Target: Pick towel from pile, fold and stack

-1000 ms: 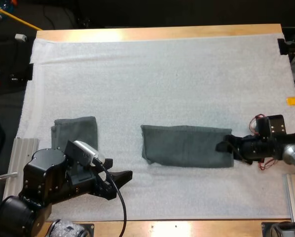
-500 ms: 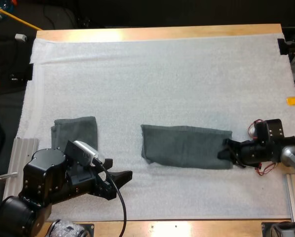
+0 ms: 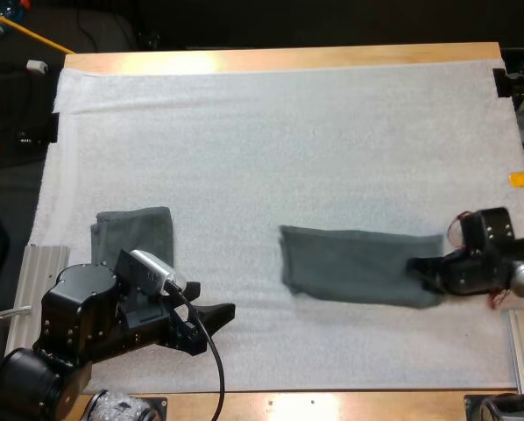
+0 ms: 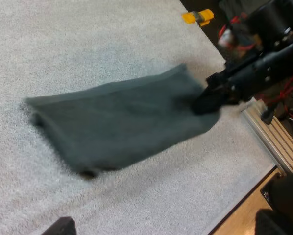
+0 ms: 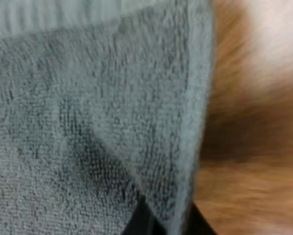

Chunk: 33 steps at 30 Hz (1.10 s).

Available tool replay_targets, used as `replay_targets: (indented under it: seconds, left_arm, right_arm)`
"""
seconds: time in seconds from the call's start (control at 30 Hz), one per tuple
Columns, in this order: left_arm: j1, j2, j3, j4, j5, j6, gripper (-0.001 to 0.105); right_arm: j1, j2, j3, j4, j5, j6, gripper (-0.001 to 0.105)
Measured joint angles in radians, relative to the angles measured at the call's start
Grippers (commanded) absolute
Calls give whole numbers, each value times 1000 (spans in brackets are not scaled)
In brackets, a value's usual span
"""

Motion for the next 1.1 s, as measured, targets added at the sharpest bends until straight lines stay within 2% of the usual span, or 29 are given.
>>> replay_targets:
  seconds: [0.13,0.2,0.3,0.43,0.57,0.7,0.8,0.97,1.1]
  left_arm:
    - [0,0,0,0,0,0,69]
    - [0,0,0,0,0,0,69]
    - [0,0,0,0,0,0,69]
    - [0,0,0,0,0,0,69]
    - [0,0,0,0,0,0,69]
    - [0,0,0,0,0,0,69]
    - [0,0,0,0,0,0,69]
    - [0,0,0,0,1,0,69]
    - [0,0,0,0,19,0,69]
  right_arm:
    - [0,-17,-118,167,223,-118,0]
    - [0,-17,-167,225,283,-154,0]
    - [0,-17,-216,279,305,-167,0]
    - [55,-17,-234,297,255,-131,0]
    - [190,-17,-234,272,188,-53,0]
    - [331,-8,-234,173,163,88,0]
    - [401,39,-236,100,97,181,0]
    - [476,152,-236,5,48,303,0]
    - [505,211,-236,-71,-28,348,0]
